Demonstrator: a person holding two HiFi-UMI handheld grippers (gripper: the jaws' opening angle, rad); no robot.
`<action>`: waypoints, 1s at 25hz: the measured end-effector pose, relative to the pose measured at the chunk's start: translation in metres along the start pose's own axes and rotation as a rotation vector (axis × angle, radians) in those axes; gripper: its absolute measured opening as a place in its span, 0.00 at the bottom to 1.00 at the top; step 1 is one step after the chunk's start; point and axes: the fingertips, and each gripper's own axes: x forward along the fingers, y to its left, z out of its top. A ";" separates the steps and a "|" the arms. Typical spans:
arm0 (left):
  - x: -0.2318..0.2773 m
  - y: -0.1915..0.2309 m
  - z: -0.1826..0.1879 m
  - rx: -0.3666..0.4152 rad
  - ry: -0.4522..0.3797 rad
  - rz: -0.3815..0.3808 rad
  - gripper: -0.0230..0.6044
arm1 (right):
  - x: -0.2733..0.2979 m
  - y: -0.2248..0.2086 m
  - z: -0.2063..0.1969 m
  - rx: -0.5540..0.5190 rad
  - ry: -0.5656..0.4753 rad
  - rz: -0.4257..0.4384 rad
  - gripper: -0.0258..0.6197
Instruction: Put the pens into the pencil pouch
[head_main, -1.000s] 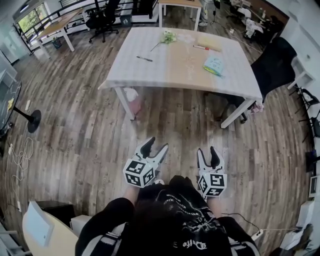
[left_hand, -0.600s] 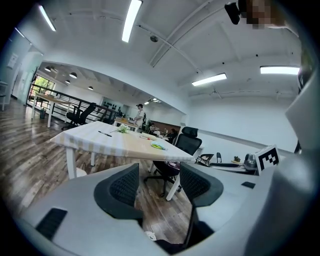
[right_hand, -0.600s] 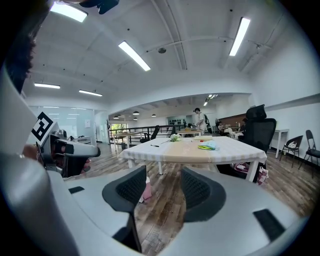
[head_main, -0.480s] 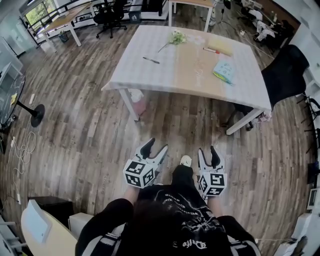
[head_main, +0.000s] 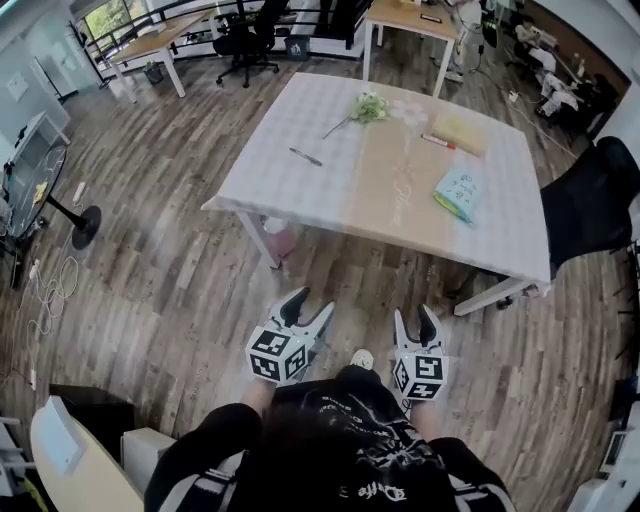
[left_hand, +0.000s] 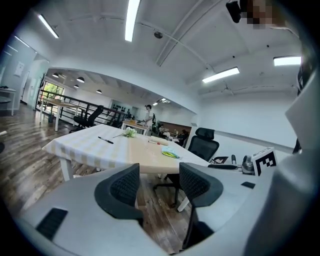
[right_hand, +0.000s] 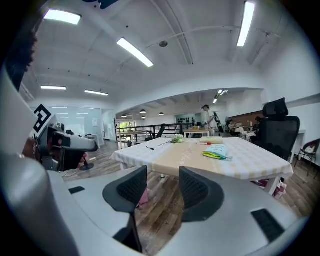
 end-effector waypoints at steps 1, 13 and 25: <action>0.013 0.000 0.005 -0.001 -0.002 0.011 0.44 | 0.010 -0.009 0.004 -0.013 0.002 0.012 0.35; 0.149 -0.019 0.031 -0.020 -0.019 0.051 0.44 | 0.083 -0.121 0.032 -0.037 0.005 0.051 0.34; 0.199 0.006 0.036 -0.072 -0.001 0.101 0.44 | 0.125 -0.149 0.035 -0.005 0.021 0.056 0.32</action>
